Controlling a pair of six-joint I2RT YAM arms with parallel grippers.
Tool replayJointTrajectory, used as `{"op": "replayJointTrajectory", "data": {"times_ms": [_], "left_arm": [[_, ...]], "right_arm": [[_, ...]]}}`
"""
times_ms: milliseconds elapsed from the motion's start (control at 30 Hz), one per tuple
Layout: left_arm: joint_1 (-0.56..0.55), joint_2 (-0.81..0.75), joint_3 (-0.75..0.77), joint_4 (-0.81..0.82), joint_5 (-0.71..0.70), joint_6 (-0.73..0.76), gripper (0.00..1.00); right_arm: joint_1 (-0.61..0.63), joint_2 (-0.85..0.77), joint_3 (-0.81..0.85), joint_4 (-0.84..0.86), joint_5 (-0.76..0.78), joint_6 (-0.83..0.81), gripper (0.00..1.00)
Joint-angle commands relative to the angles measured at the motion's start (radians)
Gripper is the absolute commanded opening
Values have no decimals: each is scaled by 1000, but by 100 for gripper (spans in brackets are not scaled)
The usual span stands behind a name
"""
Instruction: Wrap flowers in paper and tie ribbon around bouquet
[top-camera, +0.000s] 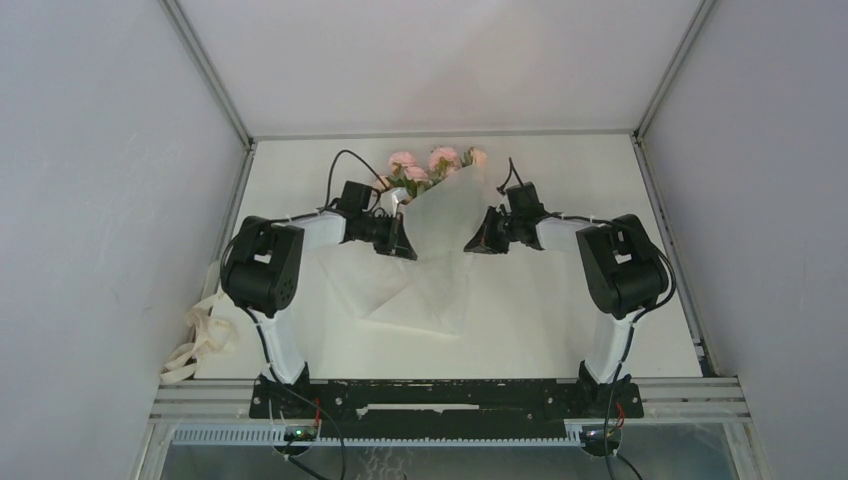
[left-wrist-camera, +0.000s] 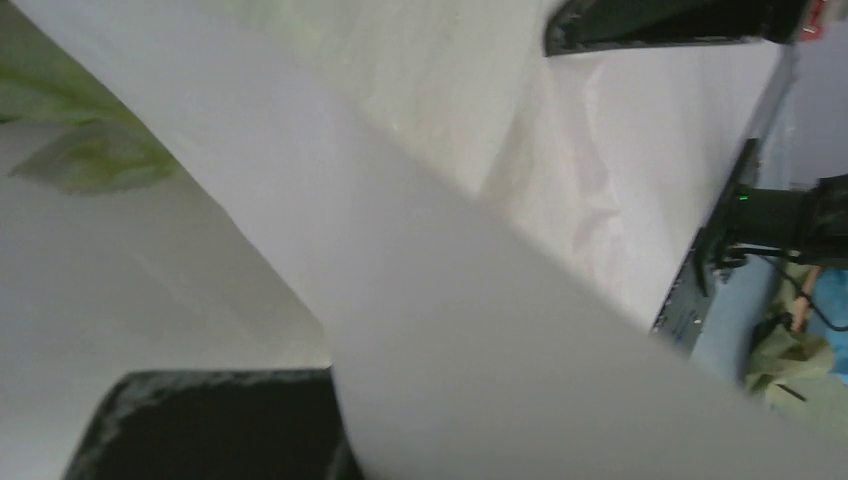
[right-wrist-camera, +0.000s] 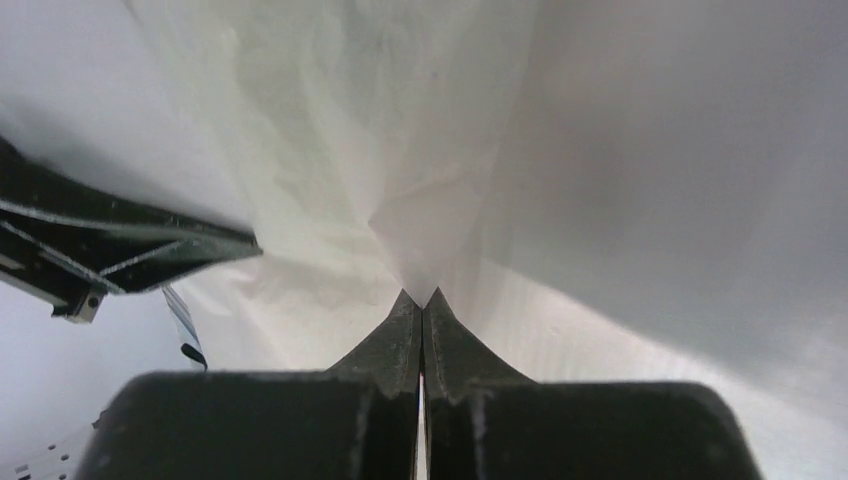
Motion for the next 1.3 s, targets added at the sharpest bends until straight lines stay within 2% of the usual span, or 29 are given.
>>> {"op": "replayJointTrajectory", "data": {"times_ms": [0,67,133,233,333,400,433,600,667,733,833,933,1067,1167,1267], "left_arm": [[-26,-22,-80,141,87,-135,0],[-42,-25,-97,185,63,-146,0],[-48,-22,-113,223,21,-139,0],[-42,-10,-118,241,-20,-138,0],[-41,-4,-123,244,-46,-130,0],[-40,3,-124,248,-56,-130,0],[-39,7,-123,248,-57,-130,0],[-30,19,-116,250,-65,-129,0],[-28,18,-119,250,-67,-125,0],[-22,18,-120,249,-70,-123,0],[-8,15,-120,243,-84,-118,0],[9,11,-121,242,-101,-112,0],[4,12,-121,247,-80,-113,0],[0,12,-123,248,-73,-112,0],[-1,14,-124,248,-73,-113,0]], "right_arm": [[-101,-58,43,-51,70,-124,0],[-112,-69,72,-101,75,-177,2],[-108,-81,106,-183,87,-226,21],[-82,-144,114,-269,194,-268,39],[6,-232,90,-325,347,-292,43],[83,-281,46,-318,389,-293,42],[124,-300,19,-302,382,-287,38],[226,-307,-149,-124,210,-136,6],[244,-272,-203,-53,182,-103,0],[252,-222,-227,-51,177,-91,0],[248,-206,-273,-106,256,-80,0],[228,-268,-336,-132,280,-92,0],[244,-368,-321,-233,341,-151,0],[309,-419,-268,-267,352,-180,0],[400,-423,-213,-215,307,-198,0]]}}
